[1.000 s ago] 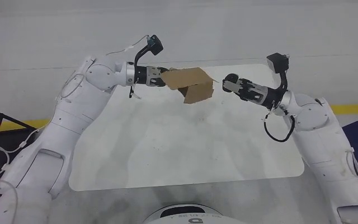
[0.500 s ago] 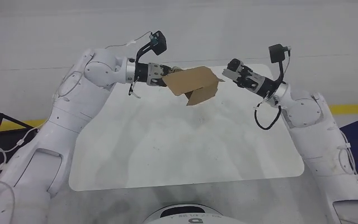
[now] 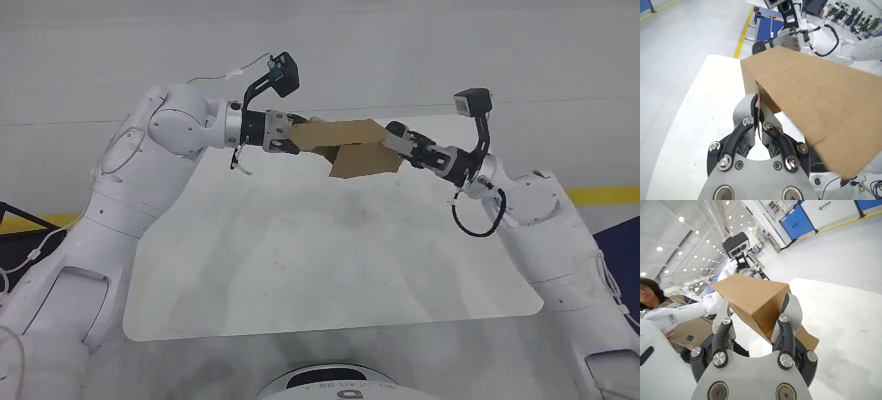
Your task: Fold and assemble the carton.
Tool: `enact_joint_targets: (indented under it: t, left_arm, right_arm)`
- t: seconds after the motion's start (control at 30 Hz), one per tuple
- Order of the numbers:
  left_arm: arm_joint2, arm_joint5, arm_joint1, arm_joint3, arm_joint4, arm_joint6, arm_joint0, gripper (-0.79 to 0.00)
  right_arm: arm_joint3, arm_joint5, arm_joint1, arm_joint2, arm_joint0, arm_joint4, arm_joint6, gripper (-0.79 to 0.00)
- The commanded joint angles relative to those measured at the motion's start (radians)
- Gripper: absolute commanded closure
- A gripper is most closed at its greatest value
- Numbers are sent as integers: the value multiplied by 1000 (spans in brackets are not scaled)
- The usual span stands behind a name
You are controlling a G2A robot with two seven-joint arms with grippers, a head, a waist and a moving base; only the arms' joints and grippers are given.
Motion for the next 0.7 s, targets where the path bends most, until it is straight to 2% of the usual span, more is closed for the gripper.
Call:
enact_joint_targets:
  t: [0.0,0.2,0.3,0.37,0.5,0.67]
  left_arm:
    - [0,1,1,-3,3,5,3,0]
    - [-2,6,4,-13,16,19,15,0]
    - [-5,10,6,-15,20,23,20,0]
    - [-9,15,8,-15,21,26,24,0]
    - [-14,36,12,-13,16,29,35,0]
    - [-15,63,13,-6,-40,33,50,0]
  right_arm:
    - [1,7,-1,-3,3,35,34,-391]
    - [0,23,-6,-18,12,22,52,-419]
    - [4,28,-7,-9,15,-1,35,-459]
    - [7,30,-7,2,13,-11,25,-523]
    - [13,31,-4,32,0,-17,10,-539]
    - [15,29,2,89,-24,-48,-40,-720]
